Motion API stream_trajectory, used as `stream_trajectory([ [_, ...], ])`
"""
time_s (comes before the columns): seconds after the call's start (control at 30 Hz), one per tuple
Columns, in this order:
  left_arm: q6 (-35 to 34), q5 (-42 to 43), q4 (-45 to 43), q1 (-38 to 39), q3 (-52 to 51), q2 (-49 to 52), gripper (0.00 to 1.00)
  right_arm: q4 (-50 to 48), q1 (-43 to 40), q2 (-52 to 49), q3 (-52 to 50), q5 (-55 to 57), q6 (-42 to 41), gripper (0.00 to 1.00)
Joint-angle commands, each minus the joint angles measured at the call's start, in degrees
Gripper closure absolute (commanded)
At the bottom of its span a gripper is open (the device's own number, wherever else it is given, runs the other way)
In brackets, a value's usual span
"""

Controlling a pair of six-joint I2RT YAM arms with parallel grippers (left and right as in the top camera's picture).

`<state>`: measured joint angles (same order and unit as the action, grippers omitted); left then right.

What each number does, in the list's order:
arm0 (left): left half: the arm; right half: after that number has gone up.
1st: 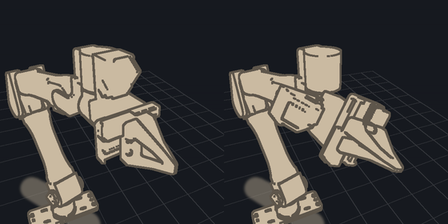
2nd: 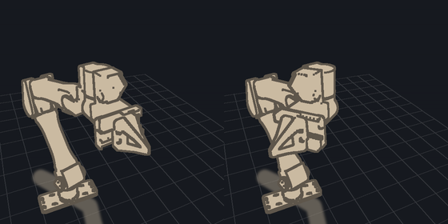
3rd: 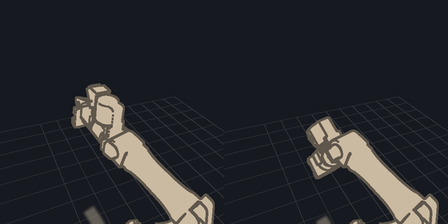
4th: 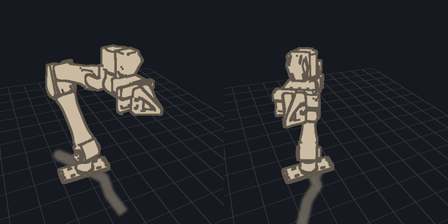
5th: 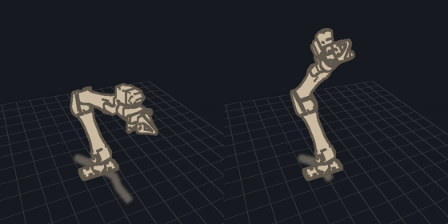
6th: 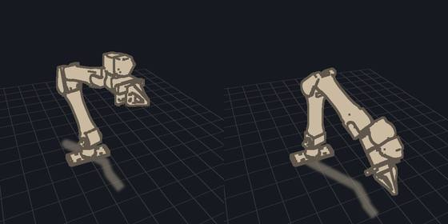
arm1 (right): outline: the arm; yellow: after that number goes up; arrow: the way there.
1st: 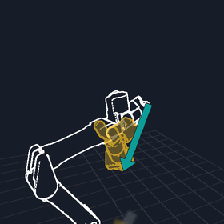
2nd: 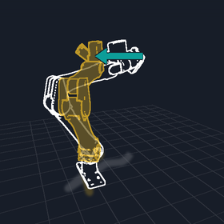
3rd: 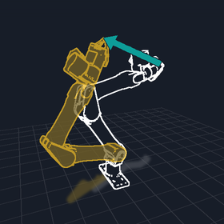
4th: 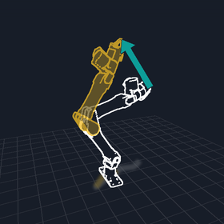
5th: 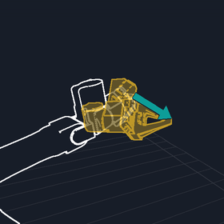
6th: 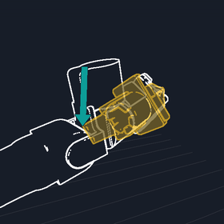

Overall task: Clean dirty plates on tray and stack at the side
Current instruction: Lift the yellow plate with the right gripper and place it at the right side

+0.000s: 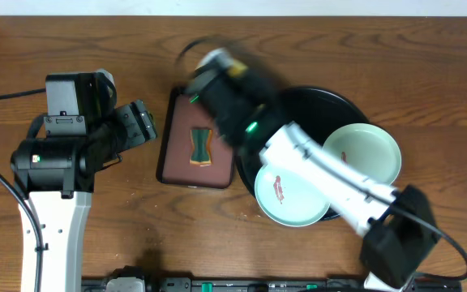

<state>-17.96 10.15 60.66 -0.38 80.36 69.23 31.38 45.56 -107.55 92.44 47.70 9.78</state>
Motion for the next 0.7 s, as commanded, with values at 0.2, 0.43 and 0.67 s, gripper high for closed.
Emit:
stream_trajectory([
  [0.2,0.3,-0.3,0.1,-0.2,1.0,-0.2,0.18,15.6,-36.6,8.4,5.7,-57.1,-26.3,0.99],
  [0.43,0.3,-0.3,0.0,-0.2,1.0,-0.2,0.18,23.6,-64.7,7.5,4.6,-60.6,-31.1,0.99],
  [0.67,0.3,-0.3,-0.5,-0.2,1.0,-0.2,0.18,22.8,-80.6,1.1,-1.4,-60.2,-33.1,0.99],
])
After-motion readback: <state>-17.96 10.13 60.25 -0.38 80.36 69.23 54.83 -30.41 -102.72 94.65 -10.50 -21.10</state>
